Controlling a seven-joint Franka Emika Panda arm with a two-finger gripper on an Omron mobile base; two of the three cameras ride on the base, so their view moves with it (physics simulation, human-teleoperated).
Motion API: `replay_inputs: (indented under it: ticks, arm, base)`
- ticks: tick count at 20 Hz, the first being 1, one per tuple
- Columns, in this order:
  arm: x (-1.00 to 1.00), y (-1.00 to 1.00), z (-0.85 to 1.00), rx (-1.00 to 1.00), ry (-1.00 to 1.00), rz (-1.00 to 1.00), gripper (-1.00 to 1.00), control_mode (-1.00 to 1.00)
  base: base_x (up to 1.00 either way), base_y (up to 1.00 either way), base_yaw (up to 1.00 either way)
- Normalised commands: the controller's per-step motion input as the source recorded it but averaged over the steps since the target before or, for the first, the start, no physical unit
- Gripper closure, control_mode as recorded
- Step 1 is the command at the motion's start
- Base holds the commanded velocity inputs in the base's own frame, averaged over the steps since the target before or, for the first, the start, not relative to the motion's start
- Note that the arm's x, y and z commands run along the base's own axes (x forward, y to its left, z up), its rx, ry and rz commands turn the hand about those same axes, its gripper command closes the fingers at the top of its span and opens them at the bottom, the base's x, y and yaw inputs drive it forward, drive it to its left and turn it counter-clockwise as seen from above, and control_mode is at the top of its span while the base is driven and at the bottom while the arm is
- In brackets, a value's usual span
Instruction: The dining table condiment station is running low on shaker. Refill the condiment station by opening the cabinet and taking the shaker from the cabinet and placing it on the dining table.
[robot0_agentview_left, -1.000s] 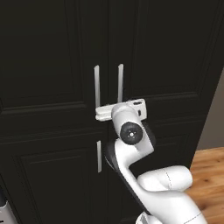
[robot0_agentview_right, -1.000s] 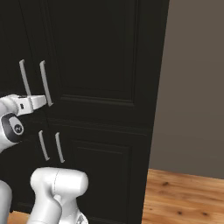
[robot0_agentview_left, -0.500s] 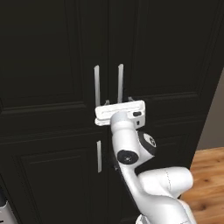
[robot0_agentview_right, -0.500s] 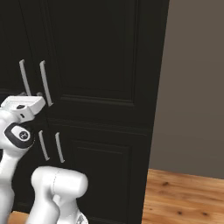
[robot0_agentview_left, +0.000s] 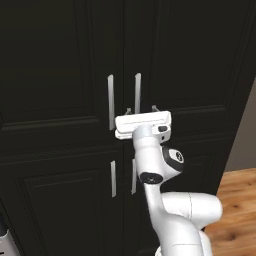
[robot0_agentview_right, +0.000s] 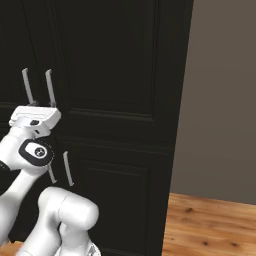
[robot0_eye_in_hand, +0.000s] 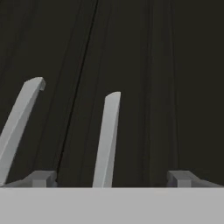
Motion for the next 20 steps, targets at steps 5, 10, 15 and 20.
replay_inputs:
  ticks: [5,10,15,20]
  arm:
    - [0.21,-0.07,0.03,0.00,0.00,0.00,-1.00,-1.00]
    - [0.39,0.00,0.00,0.00,0.00,0.00,-1.00,-1.00]
    - [0.30,0.05,0.00,0.00,0.00,-0.01,-1.00,-1.00]
    - [0.26,0.00,0.00,0.00,0.00,0.00,-1.00,-1.00]
  base:
    - [0.00,0.00,0.00]
    - [0.00,0.00,0.00]
    - [0.00,0.00,0.00]
    - [0.00,0.00,0.00]
